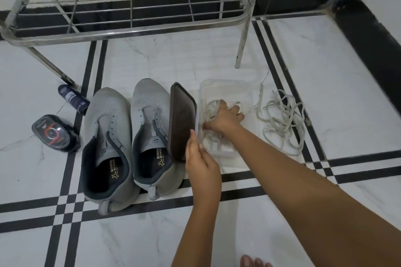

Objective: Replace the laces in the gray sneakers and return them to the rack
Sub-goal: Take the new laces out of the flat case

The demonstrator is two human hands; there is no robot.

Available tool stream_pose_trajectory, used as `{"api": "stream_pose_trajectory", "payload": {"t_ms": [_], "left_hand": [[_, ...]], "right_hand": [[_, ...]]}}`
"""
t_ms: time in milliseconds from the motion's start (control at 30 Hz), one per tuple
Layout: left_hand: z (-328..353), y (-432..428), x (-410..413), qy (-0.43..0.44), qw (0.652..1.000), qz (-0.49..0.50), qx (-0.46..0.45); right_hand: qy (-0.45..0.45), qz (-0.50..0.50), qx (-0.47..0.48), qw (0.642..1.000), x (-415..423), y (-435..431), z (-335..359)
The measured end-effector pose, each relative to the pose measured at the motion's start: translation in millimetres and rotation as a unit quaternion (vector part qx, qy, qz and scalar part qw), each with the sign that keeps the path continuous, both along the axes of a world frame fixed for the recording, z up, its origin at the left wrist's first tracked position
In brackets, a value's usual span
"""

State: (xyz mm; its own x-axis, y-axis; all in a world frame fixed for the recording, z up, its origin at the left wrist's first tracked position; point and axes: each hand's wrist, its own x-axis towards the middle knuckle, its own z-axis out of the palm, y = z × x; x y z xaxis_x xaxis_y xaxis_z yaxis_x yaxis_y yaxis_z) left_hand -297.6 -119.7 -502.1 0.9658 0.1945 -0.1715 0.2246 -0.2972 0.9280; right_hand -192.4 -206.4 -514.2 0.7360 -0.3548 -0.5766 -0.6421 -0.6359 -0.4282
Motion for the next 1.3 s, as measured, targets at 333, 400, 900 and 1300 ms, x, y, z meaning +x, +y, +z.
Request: {"api": "stream_pose_trajectory", "payload": {"t_ms": [333, 400, 900, 1300], "left_hand": [[-3, 0, 2, -0.004, 1.0, 0.006, -0.017], [-3, 2, 3, -0.014, 1.0, 0.006, -0.018], [14, -21, -69, 0.056, 0.961, 0.051, -0.267], [-19, -17, -71, 0.317, 0.925, 0.023, -0.21]], "right_hand": [[-0.084, 0.021, 0.066, 0.994, 6, 8, -17], [-0.075, -0.015, 0.107, 0.991, 4, 3, -12], [-0.059, -0.159, 0.34, 0.925, -113, -54, 81], [-0.037, -0.148, 0.179, 0.972, -173, -34, 12]]}}
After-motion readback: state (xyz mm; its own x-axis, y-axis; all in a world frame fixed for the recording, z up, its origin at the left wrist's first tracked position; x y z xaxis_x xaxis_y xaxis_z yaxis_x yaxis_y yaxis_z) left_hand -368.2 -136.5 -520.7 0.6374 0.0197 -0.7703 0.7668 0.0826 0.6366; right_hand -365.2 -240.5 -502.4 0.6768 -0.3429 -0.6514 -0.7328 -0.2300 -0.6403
